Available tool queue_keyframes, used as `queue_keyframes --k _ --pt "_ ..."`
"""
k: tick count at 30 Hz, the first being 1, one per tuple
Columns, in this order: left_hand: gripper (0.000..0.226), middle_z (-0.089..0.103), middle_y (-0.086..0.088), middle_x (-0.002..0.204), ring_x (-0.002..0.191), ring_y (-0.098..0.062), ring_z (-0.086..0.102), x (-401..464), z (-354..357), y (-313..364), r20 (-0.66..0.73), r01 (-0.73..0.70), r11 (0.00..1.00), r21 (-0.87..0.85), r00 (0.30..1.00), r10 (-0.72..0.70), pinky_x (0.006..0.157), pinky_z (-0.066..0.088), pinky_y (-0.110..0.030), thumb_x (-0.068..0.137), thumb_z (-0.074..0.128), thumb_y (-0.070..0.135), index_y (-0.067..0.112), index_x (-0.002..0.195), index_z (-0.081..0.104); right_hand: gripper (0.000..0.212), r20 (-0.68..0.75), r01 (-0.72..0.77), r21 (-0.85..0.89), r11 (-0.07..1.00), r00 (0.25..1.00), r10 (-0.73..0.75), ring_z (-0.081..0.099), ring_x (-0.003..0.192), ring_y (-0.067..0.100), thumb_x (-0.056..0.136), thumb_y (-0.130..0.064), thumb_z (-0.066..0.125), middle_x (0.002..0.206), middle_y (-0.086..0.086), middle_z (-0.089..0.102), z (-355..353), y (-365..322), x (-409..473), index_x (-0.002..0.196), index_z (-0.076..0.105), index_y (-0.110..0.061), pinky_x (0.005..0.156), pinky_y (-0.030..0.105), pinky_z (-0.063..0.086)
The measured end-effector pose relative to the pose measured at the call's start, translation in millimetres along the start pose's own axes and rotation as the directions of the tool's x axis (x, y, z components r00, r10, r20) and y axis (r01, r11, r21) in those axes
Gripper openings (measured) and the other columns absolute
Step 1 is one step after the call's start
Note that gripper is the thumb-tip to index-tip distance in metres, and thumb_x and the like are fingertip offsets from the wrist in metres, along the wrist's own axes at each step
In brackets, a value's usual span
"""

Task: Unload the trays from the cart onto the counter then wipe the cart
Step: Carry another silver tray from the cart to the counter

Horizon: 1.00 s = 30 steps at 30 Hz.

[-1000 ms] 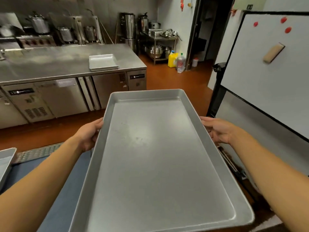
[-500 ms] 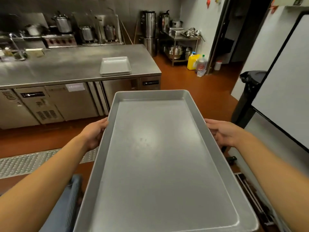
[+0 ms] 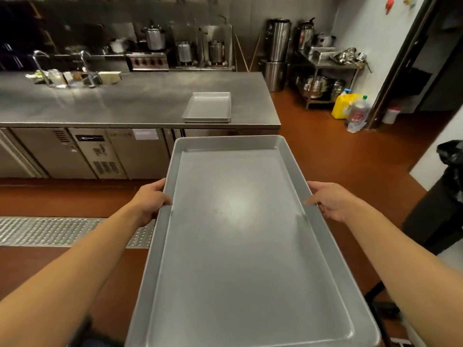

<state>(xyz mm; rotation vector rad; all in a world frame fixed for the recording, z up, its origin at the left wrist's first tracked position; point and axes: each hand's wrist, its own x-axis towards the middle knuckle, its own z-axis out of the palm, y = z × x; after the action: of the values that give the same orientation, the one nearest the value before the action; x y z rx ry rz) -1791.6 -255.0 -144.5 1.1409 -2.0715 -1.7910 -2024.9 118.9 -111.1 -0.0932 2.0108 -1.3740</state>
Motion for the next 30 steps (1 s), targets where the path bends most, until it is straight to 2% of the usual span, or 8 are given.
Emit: queue_keyframes --k 3,7,10,14,18,24,28,30 --pt "0.077 0.076 -0.009 0.115 0.103 -0.04 0.071 42 -1 10 -0.038 0.005 1.0 -0.007 0.999 -0.005 0.077 0.062 -0.046 0.079 0.052 -0.019 0.036 0.129 0.07 0.066 0.008 0.011 -0.042 0.999 1.0 -0.011 0.07 0.094 0.029 0.09 0.021 0.05 0.102 0.0 0.076 12 -28 52 0.13 0.069 -0.029 0.07 0.038 0.058" --pt "0.078 0.076 -0.008 0.112 0.092 -0.035 0.072 120 -16 30 -0.051 0.014 1.0 -0.006 0.999 -0.014 0.069 0.062 -0.042 0.08 0.051 -0.018 0.039 0.13 0.068 0.067 0.017 0.034 -0.062 0.997 0.999 -0.033 0.069 0.095 0.032 0.089 0.023 0.048 0.106 0.004 0.075 32 -70 138 0.127 0.071 -0.027 0.082 0.045 0.06" --pt "0.072 0.075 -0.006 0.113 0.098 -0.03 0.071 186 -30 50 -0.05 -0.018 0.999 0.026 0.999 0.019 0.079 0.061 -0.039 0.083 0.052 -0.019 0.034 0.13 0.068 0.068 0.015 0.019 -0.078 0.997 1.0 -0.018 0.066 0.083 0.028 0.088 0.023 0.049 0.108 0.008 0.075 50 -104 206 0.127 0.07 -0.029 0.069 0.036 0.056" --pt "0.068 0.077 -0.003 0.094 0.074 -0.021 0.071 267 -48 85 -0.014 -0.013 0.998 0.054 1.0 0.013 0.056 0.055 -0.026 0.082 0.048 -0.022 0.033 0.114 0.071 0.065 0.015 0.031 -0.081 0.996 0.999 -0.03 0.054 0.061 0.025 0.086 0.023 0.048 0.095 0.013 0.074 67 -150 277 0.124 0.072 -0.024 0.055 0.027 0.045" --pt "0.069 0.078 -0.005 0.101 0.083 -0.026 0.071 349 -66 119 -0.001 -0.028 0.992 0.122 1.0 0.028 0.071 0.058 -0.034 0.08 0.049 -0.019 0.033 0.118 0.073 0.067 -0.001 0.043 -0.065 0.997 0.999 -0.044 0.071 0.098 0.041 0.082 0.025 0.05 0.112 0.017 0.077 79 -190 342 0.126 0.074 -0.02 0.088 0.049 0.055" --pt "0.069 0.078 -0.005 0.102 0.086 -0.026 0.071 474 -72 151 -0.004 -0.035 0.983 0.18 0.999 0.036 0.075 0.058 -0.035 0.078 0.051 -0.02 0.032 0.119 0.072 0.065 -0.014 0.042 -0.088 0.995 0.999 -0.044 0.069 0.088 0.04 0.081 0.024 0.052 0.105 0.017 0.077 89 -246 451 0.124 0.075 -0.019 0.076 0.043 0.055" --pt "0.069 0.078 -0.008 0.107 0.095 -0.032 0.074 570 -75 169 -0.005 -0.038 0.975 0.218 0.999 0.04 0.085 0.061 -0.046 0.075 0.053 -0.017 0.029 0.124 0.072 0.057 -0.005 0.071 -0.099 0.993 0.997 -0.072 0.062 0.051 0.022 0.084 0.023 0.051 0.082 0.014 0.073 95 -287 530 0.115 0.074 -0.02 0.051 0.026 0.048" --pt "0.071 0.079 -0.011 0.106 0.09 -0.034 0.074 616 -73 185 -0.002 -0.02 0.978 0.209 1.0 0.021 0.082 0.06 -0.047 0.076 0.05 -0.018 0.029 0.124 0.071 0.056 0.008 0.065 -0.089 0.994 0.998 -0.065 0.062 0.048 0.02 0.085 0.024 0.05 0.077 0.01 0.072 93 -312 574 0.114 0.071 -0.02 0.043 0.024 0.046"
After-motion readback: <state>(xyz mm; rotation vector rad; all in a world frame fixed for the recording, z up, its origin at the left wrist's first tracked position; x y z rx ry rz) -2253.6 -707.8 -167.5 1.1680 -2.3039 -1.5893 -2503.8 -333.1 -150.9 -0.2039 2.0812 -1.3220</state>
